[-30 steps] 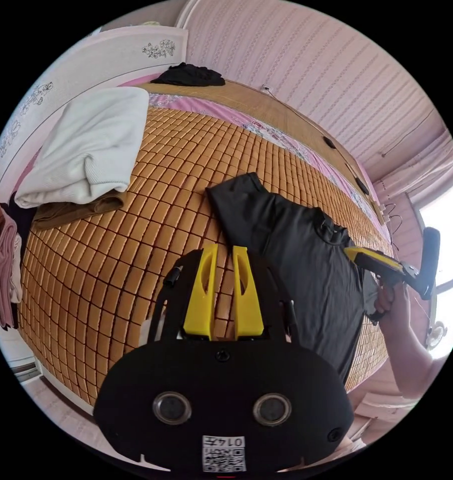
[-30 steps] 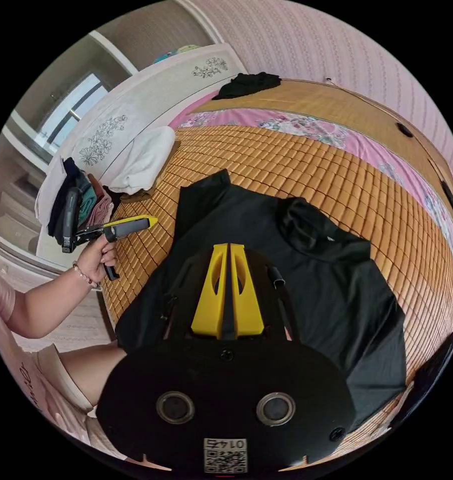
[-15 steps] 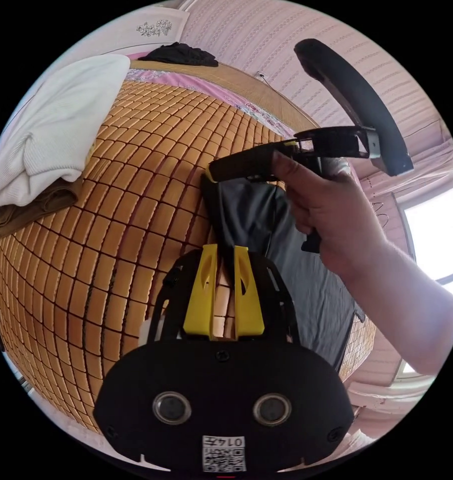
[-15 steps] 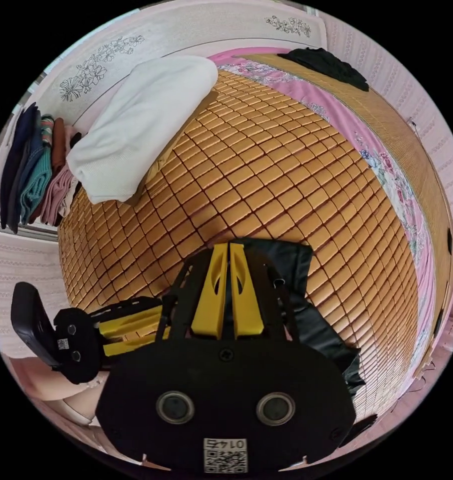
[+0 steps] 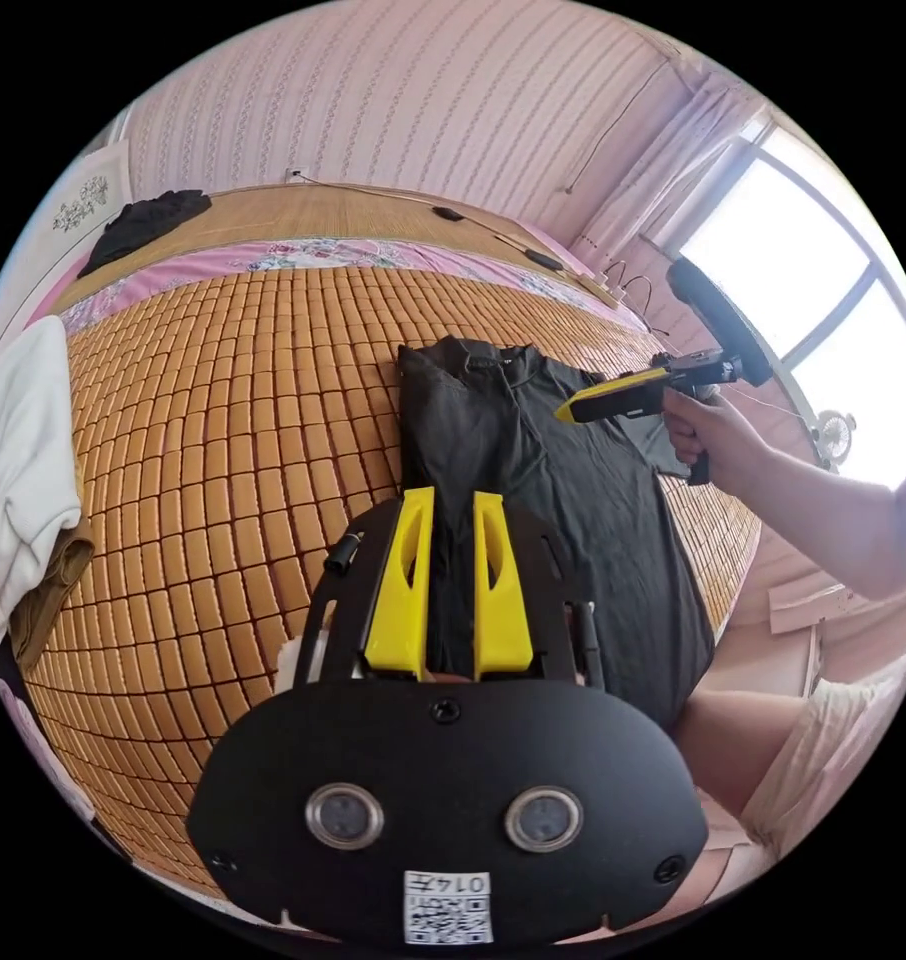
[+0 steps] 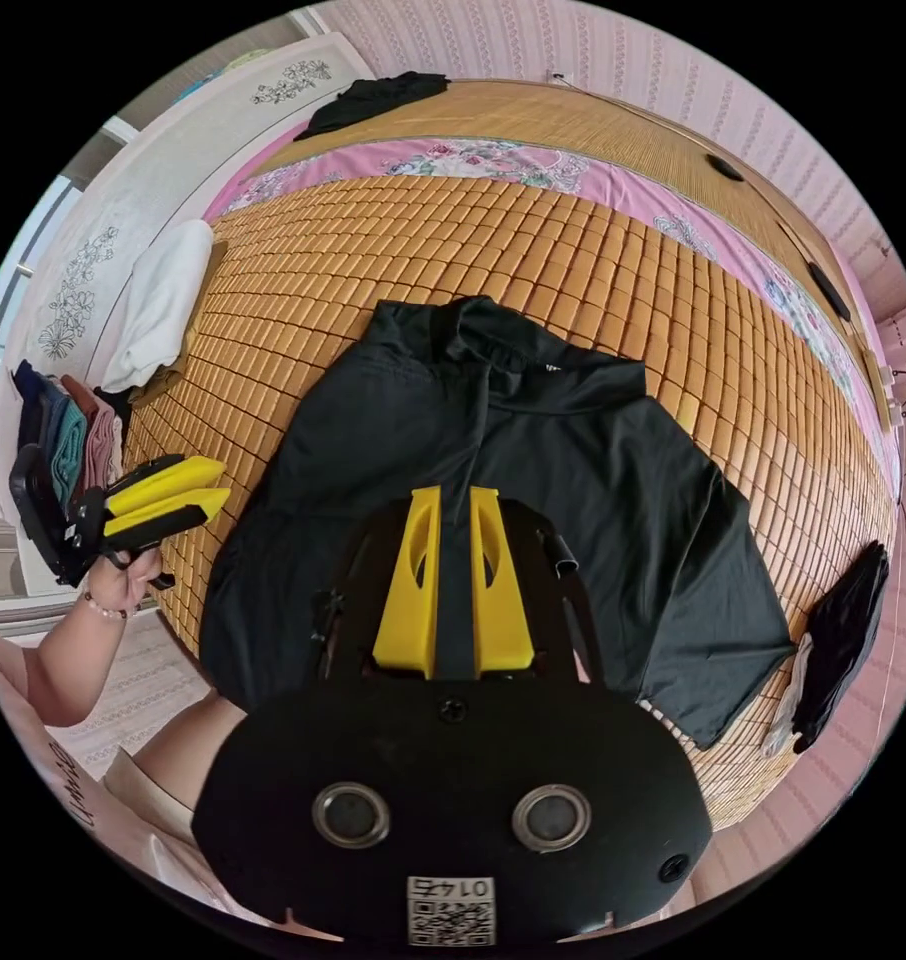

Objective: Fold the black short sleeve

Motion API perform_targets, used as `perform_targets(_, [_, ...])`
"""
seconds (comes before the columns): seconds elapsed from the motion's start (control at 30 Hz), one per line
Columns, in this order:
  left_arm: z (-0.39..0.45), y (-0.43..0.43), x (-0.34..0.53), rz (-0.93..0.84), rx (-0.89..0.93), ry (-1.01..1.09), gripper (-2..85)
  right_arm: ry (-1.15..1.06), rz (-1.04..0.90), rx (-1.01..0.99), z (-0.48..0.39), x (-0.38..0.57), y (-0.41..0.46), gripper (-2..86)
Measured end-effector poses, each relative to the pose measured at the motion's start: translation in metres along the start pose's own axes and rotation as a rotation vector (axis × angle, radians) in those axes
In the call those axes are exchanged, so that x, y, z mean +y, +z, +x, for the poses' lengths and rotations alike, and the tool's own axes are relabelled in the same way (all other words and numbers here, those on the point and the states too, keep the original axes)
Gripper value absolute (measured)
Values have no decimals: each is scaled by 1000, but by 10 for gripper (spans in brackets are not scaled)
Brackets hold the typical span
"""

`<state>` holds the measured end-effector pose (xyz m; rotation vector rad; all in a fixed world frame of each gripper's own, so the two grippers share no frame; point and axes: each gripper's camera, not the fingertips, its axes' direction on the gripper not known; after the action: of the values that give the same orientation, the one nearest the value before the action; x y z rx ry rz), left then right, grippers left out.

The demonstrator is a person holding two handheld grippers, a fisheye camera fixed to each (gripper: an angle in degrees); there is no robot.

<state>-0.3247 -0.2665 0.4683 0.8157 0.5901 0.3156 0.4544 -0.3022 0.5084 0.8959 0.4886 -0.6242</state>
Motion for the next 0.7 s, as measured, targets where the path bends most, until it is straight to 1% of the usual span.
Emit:
perform_targets(0.1, [-17,-4,-24,-2,-5,-83,52,4,57,-49,11,-8,13,76])
perform_targets(0.17, [-35,-2,-43,-14,30,-170,51,11,85,-57,16,-16,23,81])
perform_targets(0.23, [-58,7,-69,-34,107,-259,55,36,97,-58,23,-25,36,93])
perform_targets(0.33, [-69,10,-101,-23,126,-276,62,97,102,-87,37,-35,60,103])
perform_targets(0.37, [-69,11,-107,-28,124,-269,62,116,102,-92,41,-37,70,97])
perform_targets(0.43, [-70,23,-128,-104,110,-238,55,119,87,-104,45,-39,85,67])
perform_targets(0.47, [-72,27,-131,-125,115,-240,50,125,68,-95,46,-40,93,34])
perform_targets(0.53, [-76,30,-134,-168,175,-247,25,110,79,-84,44,-35,95,17])
perform_targets(0.6, [-77,16,-130,-146,159,-259,1,78,127,-79,39,-22,85,8])
perform_targets(0.7, [-78,-33,-114,-52,98,-295,-7,4,184,-98,27,-11,69,3])
